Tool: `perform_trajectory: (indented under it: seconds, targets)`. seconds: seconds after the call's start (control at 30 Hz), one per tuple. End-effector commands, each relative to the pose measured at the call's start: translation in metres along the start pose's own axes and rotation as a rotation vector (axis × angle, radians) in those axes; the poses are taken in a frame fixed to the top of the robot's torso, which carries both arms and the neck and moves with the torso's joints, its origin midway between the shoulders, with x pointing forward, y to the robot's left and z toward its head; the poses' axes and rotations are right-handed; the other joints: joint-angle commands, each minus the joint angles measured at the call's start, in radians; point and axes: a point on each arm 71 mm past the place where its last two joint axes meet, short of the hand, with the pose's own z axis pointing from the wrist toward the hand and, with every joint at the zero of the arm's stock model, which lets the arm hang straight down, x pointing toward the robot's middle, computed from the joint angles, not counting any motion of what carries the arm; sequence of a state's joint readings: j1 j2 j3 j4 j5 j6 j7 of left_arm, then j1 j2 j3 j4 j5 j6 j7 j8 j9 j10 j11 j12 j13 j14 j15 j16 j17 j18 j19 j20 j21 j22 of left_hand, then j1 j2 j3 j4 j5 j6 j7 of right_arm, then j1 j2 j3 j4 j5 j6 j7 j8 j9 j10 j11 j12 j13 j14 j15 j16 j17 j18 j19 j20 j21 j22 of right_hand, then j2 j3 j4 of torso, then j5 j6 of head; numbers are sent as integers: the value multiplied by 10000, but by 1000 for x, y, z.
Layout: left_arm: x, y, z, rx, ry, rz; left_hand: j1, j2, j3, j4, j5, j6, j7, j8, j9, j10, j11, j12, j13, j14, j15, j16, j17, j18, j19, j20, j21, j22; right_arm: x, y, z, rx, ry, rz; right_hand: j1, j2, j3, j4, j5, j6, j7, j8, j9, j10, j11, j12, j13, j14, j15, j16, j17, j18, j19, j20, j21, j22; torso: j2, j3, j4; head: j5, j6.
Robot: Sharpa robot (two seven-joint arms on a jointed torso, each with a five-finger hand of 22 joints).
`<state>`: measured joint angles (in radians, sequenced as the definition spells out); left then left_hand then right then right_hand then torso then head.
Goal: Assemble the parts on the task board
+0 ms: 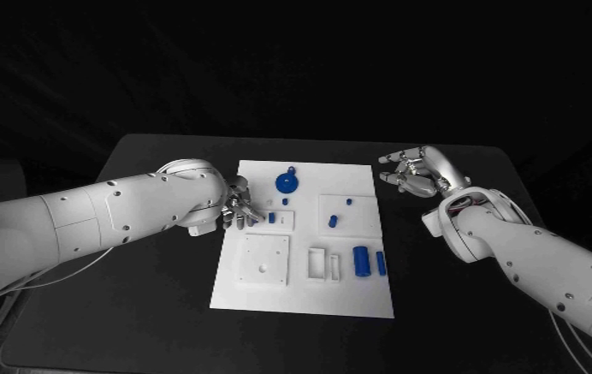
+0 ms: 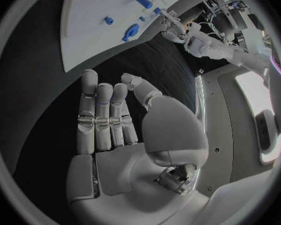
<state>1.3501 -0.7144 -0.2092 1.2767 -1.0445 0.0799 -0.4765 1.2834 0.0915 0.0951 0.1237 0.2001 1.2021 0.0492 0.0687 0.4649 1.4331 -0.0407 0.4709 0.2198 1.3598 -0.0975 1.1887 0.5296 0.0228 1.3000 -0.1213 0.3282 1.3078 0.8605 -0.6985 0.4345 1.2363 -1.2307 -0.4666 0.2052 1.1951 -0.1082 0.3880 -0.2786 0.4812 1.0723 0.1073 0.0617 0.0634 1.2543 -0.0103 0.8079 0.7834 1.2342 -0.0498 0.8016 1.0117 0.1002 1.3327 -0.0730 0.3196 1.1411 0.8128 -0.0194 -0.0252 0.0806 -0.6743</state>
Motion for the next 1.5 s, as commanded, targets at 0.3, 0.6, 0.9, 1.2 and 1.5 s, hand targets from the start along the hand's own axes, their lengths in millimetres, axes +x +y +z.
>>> perform_trajectory:
  seconds: [0.3, 0.6, 0.9, 1.2, 1.5]
  targets:
    - [3, -7, -16, 543, 371, -1112, -201, -190, 2585, -2390, 46, 88, -57, 35, -2478, 197, -40, -112, -33, 32, -42, -44, 11, 162, -79, 31, 103, 183, 4, 5, 1, -109, 324, 142, -130, 36, -27, 50, 35, -50, 12, 1, -12, 19, 3, 33, 12, -32, -42, 0, 7, 98, 72, 15, -43, 16, -8, -2, 1, 52, 46]
    - [-6, -3, -22, 497, 166, -1296, -185, -218, 2681, -2428, 54, 134, -59, 29, -2504, 234, -43, -165, -53, 37, -48, -43, 16, 170, -100, 26, 154, 183, 7, 7, 1, -104, 460, 194, -122, 43, -40, 34, 42, -57, 14, 0, -12, 8, 4, 31, 17, -45, -40, -1, 8, 96, 72, 16, -68, 19, 1, -6, -8, 78, 84]
    - [-14, -13, -30, 2893, 509, -2951, -50, -174, 2743, -2452, -115, 129, -38, 23, -2484, 145, -18, -256, -98, -56, -80, -147, -21, 151, -171, -7, 131, 165, 18, 27, 3, -621, 894, 235, -7, 55, -59, -16, -93, -9, 9, 4, -10, -8, 5, 32, 23, -57, -41, 3, 12, 101, 62, 13, -73, 70, -5, 16, -9, 48, 194]
    - [-9, -42, -44, 6450, 1943, -5453, 337, 385, 2198, -2074, -1476, -238, -2, 14, -1964, -272, 59, -400, -189, -411, 13, -189, -59, 41, -435, 52, -56, 155, 43, 67, 4, -1900, 1789, -313, 63, 159, -284, -12, -315, 25, -3, 0, -12, 30, -1, 170, 136, 26, -52, 90, 62, 107, 152, 5, -45, 137, -78, 56, -33, -19, 325]
    - [1, -49, -47, 7551, 2712, -6852, 368, 804, 1919, -1883, -1514, -668, 66, 259, -1183, -671, 166, -422, -191, -589, 104, -98, -27, 29, -504, 111, -133, 159, 77, 101, -4, -2907, 2664, -947, 108, 241, -720, -23, -567, -78, 6, 0, -12, 51, 15, 304, 300, 78, -41, 182, 146, 109, 241, 17, -72, 166, -248, 106, -109, -126, 468]
